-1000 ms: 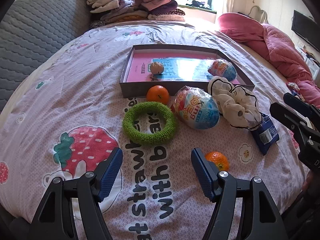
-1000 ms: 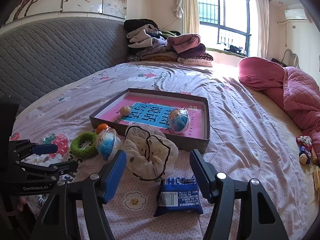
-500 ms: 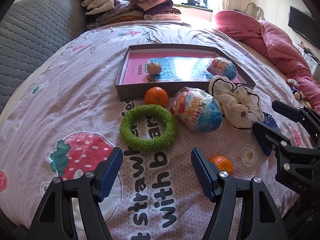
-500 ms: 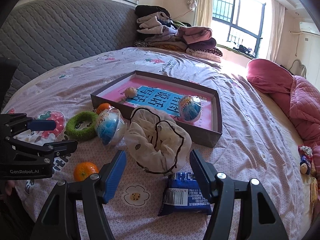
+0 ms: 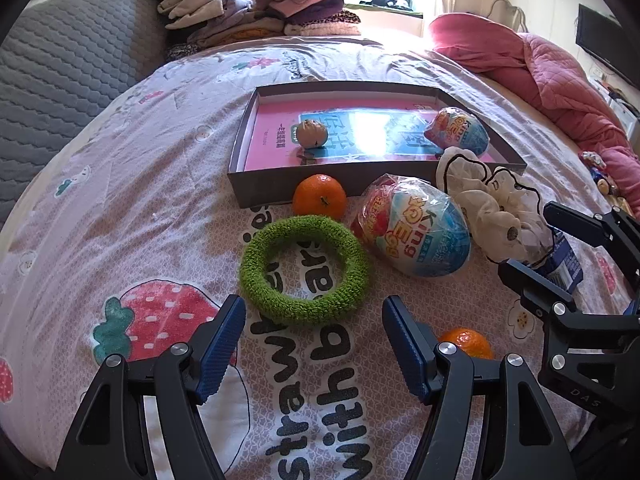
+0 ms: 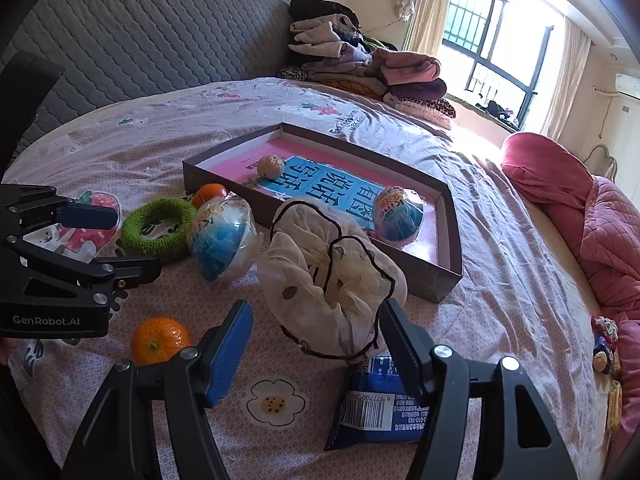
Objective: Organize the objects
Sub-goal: 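Move the left tool toward the green fuzzy ring, then close the left tool on the green ring while the right tool grasps the white cloth, then lift the green ring with the left tool while the right tool lifts the white cloth, then carry the green ring with the left tool over the box while the right tool carries the cloth there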
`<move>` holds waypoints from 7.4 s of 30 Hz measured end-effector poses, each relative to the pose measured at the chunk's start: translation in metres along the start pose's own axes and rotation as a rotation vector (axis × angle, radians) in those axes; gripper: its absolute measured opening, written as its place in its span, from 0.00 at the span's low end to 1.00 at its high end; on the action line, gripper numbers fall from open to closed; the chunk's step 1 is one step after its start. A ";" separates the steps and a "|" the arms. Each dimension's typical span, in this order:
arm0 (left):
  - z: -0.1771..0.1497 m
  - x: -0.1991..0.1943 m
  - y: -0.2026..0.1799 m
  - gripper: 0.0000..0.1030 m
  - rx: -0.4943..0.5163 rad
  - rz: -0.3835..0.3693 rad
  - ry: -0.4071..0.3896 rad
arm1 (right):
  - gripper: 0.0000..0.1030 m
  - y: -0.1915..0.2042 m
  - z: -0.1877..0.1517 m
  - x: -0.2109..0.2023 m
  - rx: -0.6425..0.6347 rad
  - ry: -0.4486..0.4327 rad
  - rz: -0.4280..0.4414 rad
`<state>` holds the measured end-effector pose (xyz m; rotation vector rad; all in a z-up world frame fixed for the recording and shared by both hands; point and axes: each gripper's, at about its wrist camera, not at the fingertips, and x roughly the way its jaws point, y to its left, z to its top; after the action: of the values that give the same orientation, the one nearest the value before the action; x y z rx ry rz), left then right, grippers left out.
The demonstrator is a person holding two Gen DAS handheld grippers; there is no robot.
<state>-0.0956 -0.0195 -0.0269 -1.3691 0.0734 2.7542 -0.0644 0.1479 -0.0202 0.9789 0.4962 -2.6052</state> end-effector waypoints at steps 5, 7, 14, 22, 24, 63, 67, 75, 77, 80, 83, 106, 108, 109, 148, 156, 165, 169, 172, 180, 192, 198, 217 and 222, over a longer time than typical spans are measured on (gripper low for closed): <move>0.003 0.010 -0.001 0.70 0.013 -0.005 0.014 | 0.63 0.000 0.003 0.006 -0.007 0.004 -0.007; 0.005 0.015 -0.001 0.70 0.013 -0.007 0.020 | 0.63 0.000 0.004 0.009 -0.012 0.003 -0.012; 0.009 0.026 0.004 0.70 0.002 -0.023 0.031 | 0.63 0.000 0.009 0.025 -0.041 0.023 -0.030; 0.012 0.030 0.006 0.64 -0.010 -0.034 0.040 | 0.50 -0.001 0.013 0.035 -0.051 0.032 -0.024; 0.012 0.029 0.004 0.62 -0.004 -0.032 0.039 | 0.48 -0.002 0.013 0.037 -0.050 0.035 -0.022; 0.003 -0.015 0.014 0.24 -0.068 -0.073 -0.031 | 0.18 -0.035 0.009 0.006 0.209 -0.037 0.178; 0.001 -0.021 0.011 0.24 -0.058 -0.074 -0.049 | 0.18 -0.039 0.007 -0.001 0.238 -0.055 0.208; -0.002 -0.031 0.007 0.24 -0.055 -0.081 -0.076 | 0.18 -0.046 0.008 -0.013 0.279 -0.099 0.247; -0.002 -0.035 0.006 0.24 -0.053 -0.079 -0.086 | 0.18 -0.048 0.008 -0.014 0.296 -0.104 0.263; -0.002 -0.040 0.005 0.24 -0.054 -0.075 -0.105 | 0.18 -0.051 0.008 -0.018 0.317 -0.115 0.286; -0.002 -0.044 0.004 0.24 -0.054 -0.075 -0.122 | 0.18 -0.054 0.008 -0.022 0.327 -0.129 0.301; 0.001 -0.058 0.007 0.24 -0.065 -0.087 -0.191 | 0.07 -0.045 0.022 -0.051 0.269 -0.256 0.334; 0.002 -0.058 0.007 0.24 -0.064 -0.088 -0.195 | 0.07 -0.044 0.025 -0.052 0.266 -0.261 0.342; 0.003 -0.058 0.007 0.24 -0.064 -0.087 -0.198 | 0.07 -0.043 0.026 -0.053 0.264 -0.264 0.344; 0.102 -0.040 -0.005 0.25 -0.023 -0.058 -0.254 | 0.07 -0.101 0.110 -0.029 0.245 -0.355 0.264; 0.126 -0.017 -0.010 0.25 -0.019 -0.075 -0.231 | 0.07 -0.113 0.115 -0.008 0.254 -0.327 0.238; 0.156 0.010 -0.013 0.25 -0.019 -0.061 -0.208 | 0.07 -0.124 0.120 0.012 0.261 -0.295 0.210; 0.165 0.020 -0.013 0.25 -0.019 -0.048 -0.198 | 0.07 -0.134 0.123 0.027 0.278 -0.267 0.193; 0.173 0.029 -0.012 0.25 -0.024 -0.049 -0.181 | 0.07 -0.142 0.124 0.040 0.290 -0.235 0.182; 0.188 0.056 -0.010 0.25 -0.013 -0.016 -0.134 | 0.07 -0.156 0.123 0.077 0.323 -0.145 0.187; 0.201 0.102 -0.003 0.25 -0.033 0.006 -0.012 | 0.07 -0.159 0.123 0.116 0.304 -0.064 0.159; 0.201 0.122 -0.002 0.25 -0.039 0.020 0.026 | 0.07 -0.161 0.119 0.137 0.284 0.001 0.152; 0.197 0.150 -0.010 0.28 -0.032 0.007 0.120 | 0.09 -0.154 0.111 0.166 0.302 0.100 0.170; 0.196 0.152 -0.008 0.30 -0.034 0.006 0.134 | 0.09 -0.154 0.111 0.169 0.311 0.114 0.177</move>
<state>-0.3426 0.0082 -0.0299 -1.5631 0.0371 2.6774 -0.3104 0.2098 -0.0246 1.2126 0.0245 -2.5207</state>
